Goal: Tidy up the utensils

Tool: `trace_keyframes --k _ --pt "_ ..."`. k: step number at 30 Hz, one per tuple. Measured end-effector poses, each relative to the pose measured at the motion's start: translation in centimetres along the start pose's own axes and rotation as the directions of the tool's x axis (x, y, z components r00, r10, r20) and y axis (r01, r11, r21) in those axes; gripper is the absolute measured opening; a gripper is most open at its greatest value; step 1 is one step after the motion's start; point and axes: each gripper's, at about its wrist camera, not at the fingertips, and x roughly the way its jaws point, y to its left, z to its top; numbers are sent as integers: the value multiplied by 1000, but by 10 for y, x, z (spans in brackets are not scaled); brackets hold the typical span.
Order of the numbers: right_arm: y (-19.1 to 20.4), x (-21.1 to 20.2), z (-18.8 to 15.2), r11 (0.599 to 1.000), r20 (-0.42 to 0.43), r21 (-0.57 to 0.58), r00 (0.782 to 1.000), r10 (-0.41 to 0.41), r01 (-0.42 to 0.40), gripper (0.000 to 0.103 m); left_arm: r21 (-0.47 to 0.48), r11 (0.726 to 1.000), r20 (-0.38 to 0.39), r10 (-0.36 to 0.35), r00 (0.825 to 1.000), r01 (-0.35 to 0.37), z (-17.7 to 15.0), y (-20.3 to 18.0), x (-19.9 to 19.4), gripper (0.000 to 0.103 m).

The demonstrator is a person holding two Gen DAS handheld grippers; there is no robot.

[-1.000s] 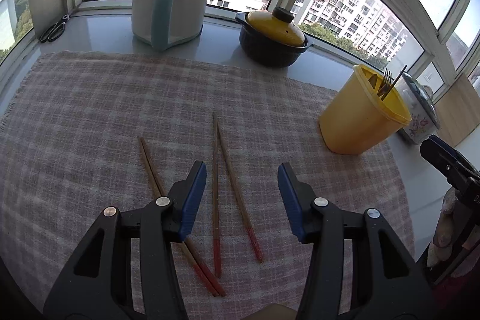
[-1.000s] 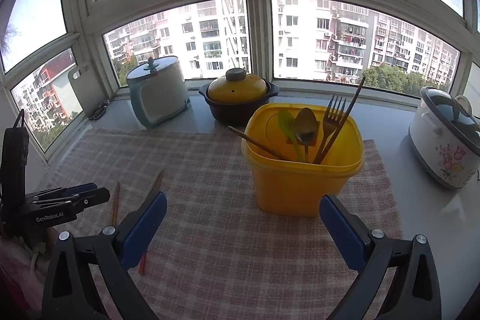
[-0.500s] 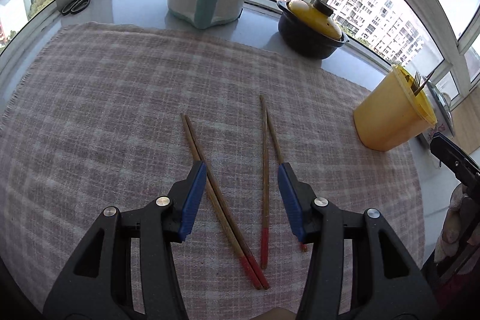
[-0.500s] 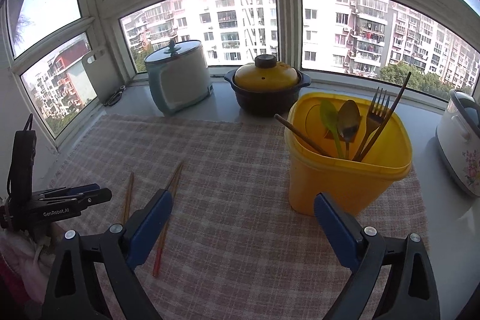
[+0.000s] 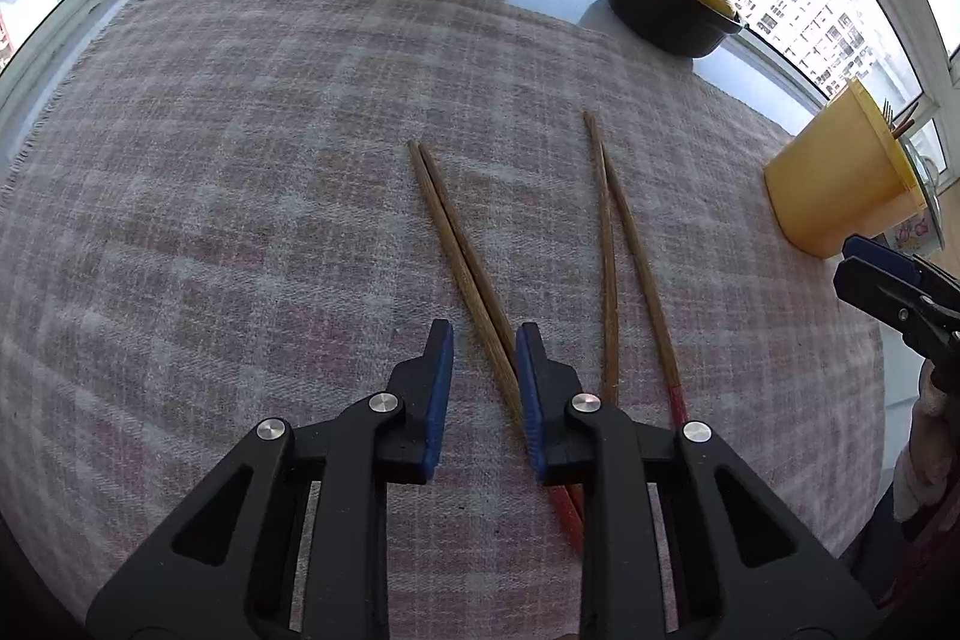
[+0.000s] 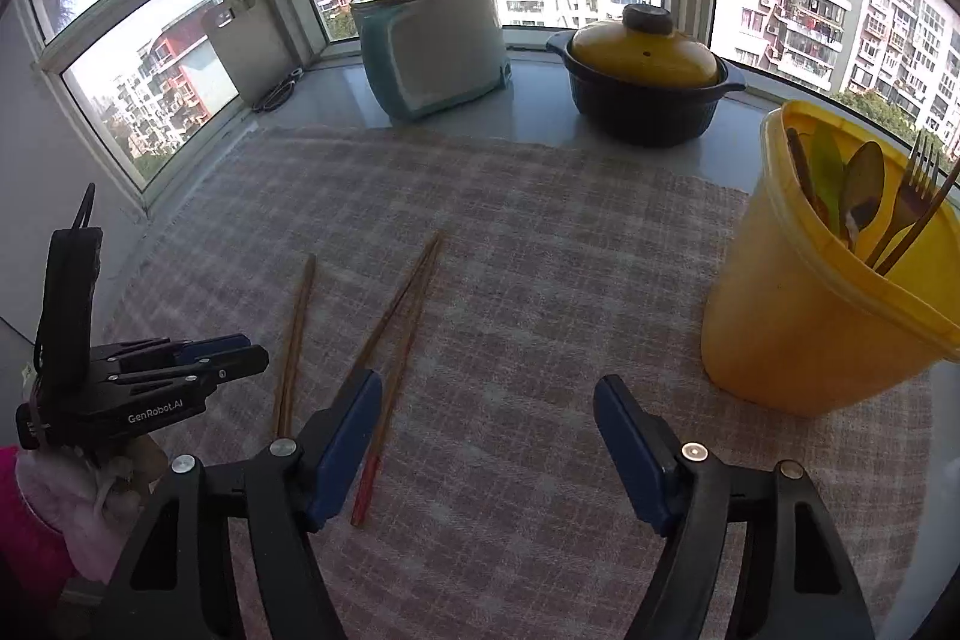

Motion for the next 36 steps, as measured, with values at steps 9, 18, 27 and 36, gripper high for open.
trace_keyframes --k 9,18,27,36 --pt "19 44 -3 998 -132 -5 989 68 -69 45 -10 1000 -29 18 999 -18 -2 6 14 15" --pt "31 70 -2 995 -190 -13 977 95 -99 34 -48 999 -32 -8 999 6 1 11 14 15" --pt "38 84 -2 995 -220 -26 972 86 -94 29 8 998 -37 55 998 -55 10 -5 21 15" --pt "48 96 -3 994 -242 -55 967 75 -91 26 38 994 -42 103 994 -101 11 -5 24 14"
